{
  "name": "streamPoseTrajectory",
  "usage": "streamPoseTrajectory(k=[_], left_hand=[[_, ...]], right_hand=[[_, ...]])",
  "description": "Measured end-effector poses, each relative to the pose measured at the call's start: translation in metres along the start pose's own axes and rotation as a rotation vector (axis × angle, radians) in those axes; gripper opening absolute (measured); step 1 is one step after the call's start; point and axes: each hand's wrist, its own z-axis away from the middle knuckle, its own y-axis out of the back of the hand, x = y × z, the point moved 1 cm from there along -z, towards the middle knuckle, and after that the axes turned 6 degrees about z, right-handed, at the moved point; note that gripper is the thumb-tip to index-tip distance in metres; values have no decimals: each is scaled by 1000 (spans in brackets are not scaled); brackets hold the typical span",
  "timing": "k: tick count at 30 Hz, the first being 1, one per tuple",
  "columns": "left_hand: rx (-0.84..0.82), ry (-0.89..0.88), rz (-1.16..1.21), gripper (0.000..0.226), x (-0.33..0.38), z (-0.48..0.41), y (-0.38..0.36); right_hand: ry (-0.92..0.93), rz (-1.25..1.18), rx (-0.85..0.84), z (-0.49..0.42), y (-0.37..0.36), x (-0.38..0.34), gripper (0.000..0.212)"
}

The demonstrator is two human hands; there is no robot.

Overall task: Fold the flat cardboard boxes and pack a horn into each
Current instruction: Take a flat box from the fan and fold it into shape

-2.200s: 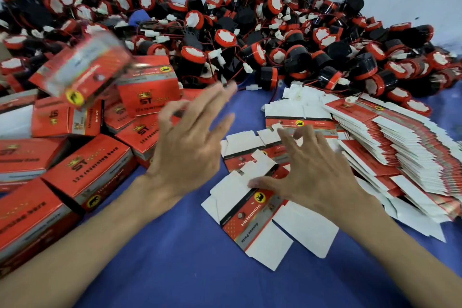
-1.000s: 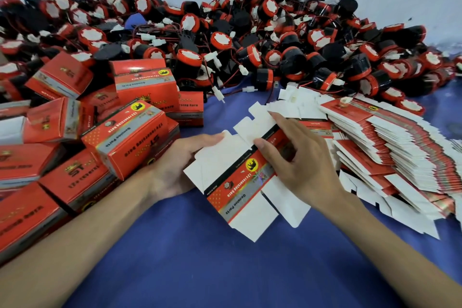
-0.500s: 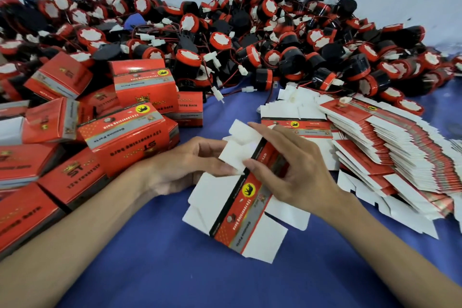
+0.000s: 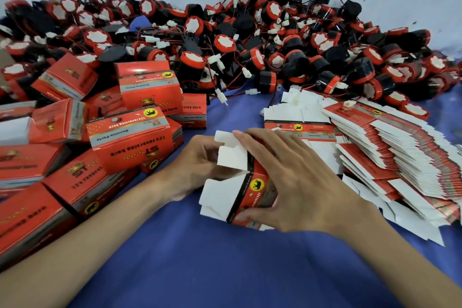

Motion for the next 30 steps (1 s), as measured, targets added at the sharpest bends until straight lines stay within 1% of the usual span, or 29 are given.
streamPoseTrajectory(k=[4, 7, 9, 11, 12, 13, 14, 15, 17, 19, 20, 22, 26, 28, 30], left_hand=[[177, -94, -92, 42, -5, -7, 4], [250, -177, -70, 43, -7, -9, 6], [295, -217, -110, 38, -8, -9, 7], [366, -256, -75, 34, -10, -11, 9], [372, -271, 9, 28, -9, -10, 9], [341, -278, 112, 20, -6, -10, 6], [315, -287, 165, 17, -4, -9, 3], [298, -297, 166, 22, -2, -7, -1], [298, -330, 39, 30, 0, -4, -11], [262, -326, 20, 51, -1, 0, -21], [255, -331, 2, 48, -4, 1, -23], [277, -354, -5, 32, -4, 3, -28], [366, -472, -2, 31, 6, 6, -33], [393, -487, 37, 29, 12, 6, -34], [424, -477, 72, 28, 13, 4, -34]], right_hand=[[-1, -17, 167, 0, 8, 6, 80], [5, 1, 225, 0, 8, 7, 66], [-19, -34, 282, -1, 7, 9, 61], [-100, -160, 341, -2, 8, 14, 61], [-153, -242, 364, -3, 8, 16, 61], [-205, -322, 385, -4, 9, 18, 61], [-252, -393, 404, -4, 8, 18, 61], [-295, -457, 416, -5, 8, 18, 60], [-397, -587, 415, -5, 6, 17, 57], [-485, -755, 382, -6, 5, 15, 53], [-496, -842, 366, -6, 6, 13, 54], [-464, -946, 366, -6, 7, 10, 56], [-423, -1079, 457, -6, 8, 1, 50], [-432, -1160, 519, -6, 8, -1, 50], [-464, -1261, 544, -6, 5, -3, 50]])
